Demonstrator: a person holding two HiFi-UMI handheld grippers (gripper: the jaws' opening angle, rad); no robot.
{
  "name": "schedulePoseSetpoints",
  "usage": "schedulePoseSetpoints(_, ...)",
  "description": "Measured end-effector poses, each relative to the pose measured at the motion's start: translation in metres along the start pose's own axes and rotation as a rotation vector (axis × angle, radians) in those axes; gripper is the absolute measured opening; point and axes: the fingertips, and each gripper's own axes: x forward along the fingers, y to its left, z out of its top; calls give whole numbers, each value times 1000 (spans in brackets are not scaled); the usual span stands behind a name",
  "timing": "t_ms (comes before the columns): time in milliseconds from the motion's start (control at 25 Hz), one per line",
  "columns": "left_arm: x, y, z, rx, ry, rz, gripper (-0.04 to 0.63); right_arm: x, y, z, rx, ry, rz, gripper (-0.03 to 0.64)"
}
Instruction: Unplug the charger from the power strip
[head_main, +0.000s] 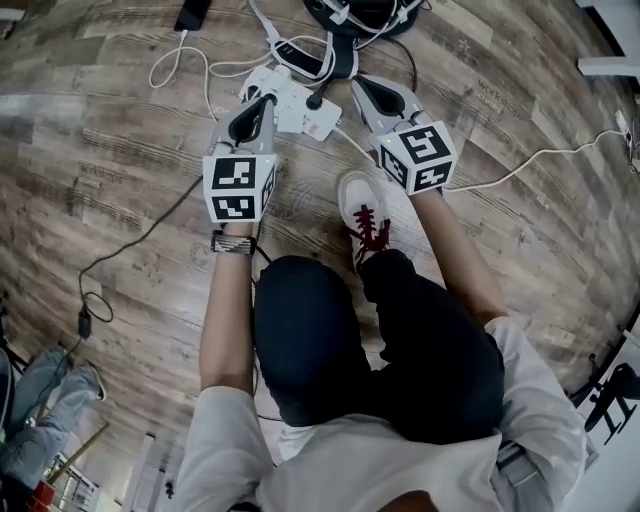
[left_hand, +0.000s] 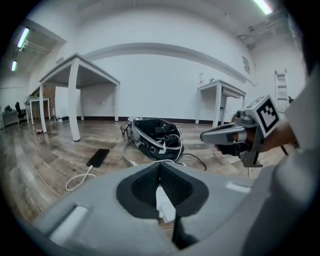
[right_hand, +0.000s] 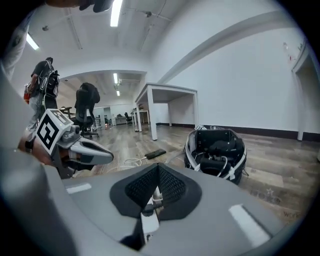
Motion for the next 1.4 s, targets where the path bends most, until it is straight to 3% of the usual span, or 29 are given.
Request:
schedulePoseSetpoints(200, -17, 12, 71, 86, -80, 35, 5, -11, -4, 70, -29, -60, -8, 2)
schedulePoseSetpoints(400, -43, 27, 152, 80, -156, 78, 5, -29, -4, 138, -56, -81, -1, 2)
schedulePoseSetpoints(600, -97, 15, 259, 116, -217, 65, 5, -78, 1, 259, -53, -137, -7, 2)
schedulePoseSetpoints(1080, -299, -20, 548, 171, -256, 120, 5, -229, 69, 587, -143, -231, 38, 2)
schedulePoseSetpoints(1240, -390, -40, 632, 188, -304, 146, 5, -300, 107, 678, -154, -269, 43, 2)
schedulePoseSetpoints(1400, -460, -64, 692, 198, -354, 172, 5, -368, 135, 738, -159, -312, 41, 2)
